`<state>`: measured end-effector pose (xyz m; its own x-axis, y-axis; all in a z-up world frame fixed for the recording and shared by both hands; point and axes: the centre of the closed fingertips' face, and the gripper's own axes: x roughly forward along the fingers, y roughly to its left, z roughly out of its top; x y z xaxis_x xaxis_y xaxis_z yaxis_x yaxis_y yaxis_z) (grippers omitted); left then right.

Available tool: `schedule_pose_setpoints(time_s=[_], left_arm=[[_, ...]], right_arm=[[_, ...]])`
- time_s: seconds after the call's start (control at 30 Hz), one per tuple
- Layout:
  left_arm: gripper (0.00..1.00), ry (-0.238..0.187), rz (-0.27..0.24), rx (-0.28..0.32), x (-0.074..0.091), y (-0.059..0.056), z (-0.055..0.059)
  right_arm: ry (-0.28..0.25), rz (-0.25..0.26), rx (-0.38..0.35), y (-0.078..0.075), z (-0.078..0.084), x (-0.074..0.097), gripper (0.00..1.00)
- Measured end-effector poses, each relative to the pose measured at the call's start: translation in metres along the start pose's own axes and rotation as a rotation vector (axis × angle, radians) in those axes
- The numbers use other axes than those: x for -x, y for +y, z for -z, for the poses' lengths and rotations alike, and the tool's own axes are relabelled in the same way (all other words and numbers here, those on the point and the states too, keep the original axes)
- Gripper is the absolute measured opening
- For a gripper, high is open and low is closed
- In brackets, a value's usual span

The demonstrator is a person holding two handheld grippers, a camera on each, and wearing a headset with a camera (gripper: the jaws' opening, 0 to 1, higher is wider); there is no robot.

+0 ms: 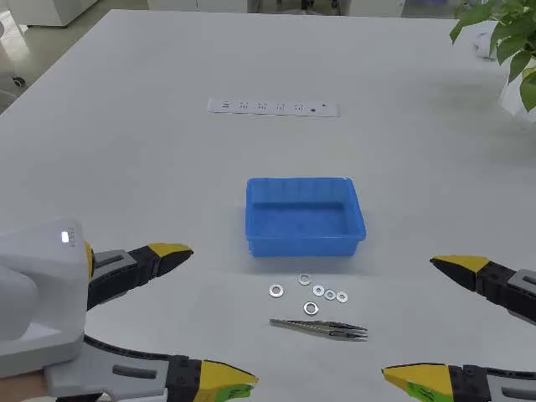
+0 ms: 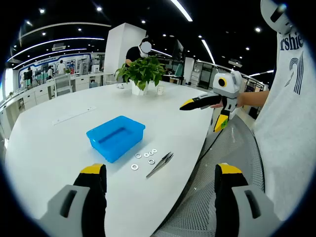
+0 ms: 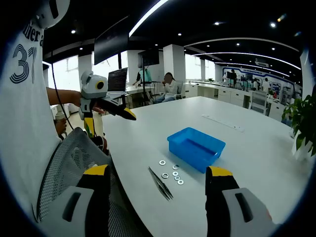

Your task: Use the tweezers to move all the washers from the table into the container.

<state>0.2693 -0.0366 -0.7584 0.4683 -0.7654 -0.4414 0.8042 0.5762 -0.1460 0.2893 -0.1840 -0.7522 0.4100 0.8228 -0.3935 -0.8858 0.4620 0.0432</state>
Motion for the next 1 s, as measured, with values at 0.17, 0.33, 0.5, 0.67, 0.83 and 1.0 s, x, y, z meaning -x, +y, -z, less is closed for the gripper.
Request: schedule_pose_setpoints(time_s=[0.17,0.33,0.5,0.67,0.83,1.0], left_arm=[[0.94,0.000,-0.001,0.003,0.0004,0.0005,0.0003],[0.94,0.000,-0.001,0.005,0.0003,0.0016,0.0003],[0.94,0.000,0.000,0.007,0.0000,0.0022,0.0005],[0.94,0.006,0.002,0.007,-0.0002,0.0014,0.0020],[0.94,0.008,0.002,0.008,0.0002,0.0014,0.0020],[0.94,0.009,0.002,0.007,0.0003,0.0017,0.0023]], right_arm=[[0.003,-0.002,0.000,0.0004,0.0004,-0.0005,0.78],[0.008,-0.005,-0.001,0.0008,0.0013,-0.0012,0.78],[0.007,-0.006,-0.002,0.0006,0.0009,-0.0014,0.78],[0.010,-0.007,-0.003,0.0011,0.0019,-0.0014,0.78],[0.016,-0.009,-0.006,0.0017,0.0036,-0.0017,0.78],[0.019,-0.008,-0.008,0.0013,0.0050,-0.0013,0.77]])
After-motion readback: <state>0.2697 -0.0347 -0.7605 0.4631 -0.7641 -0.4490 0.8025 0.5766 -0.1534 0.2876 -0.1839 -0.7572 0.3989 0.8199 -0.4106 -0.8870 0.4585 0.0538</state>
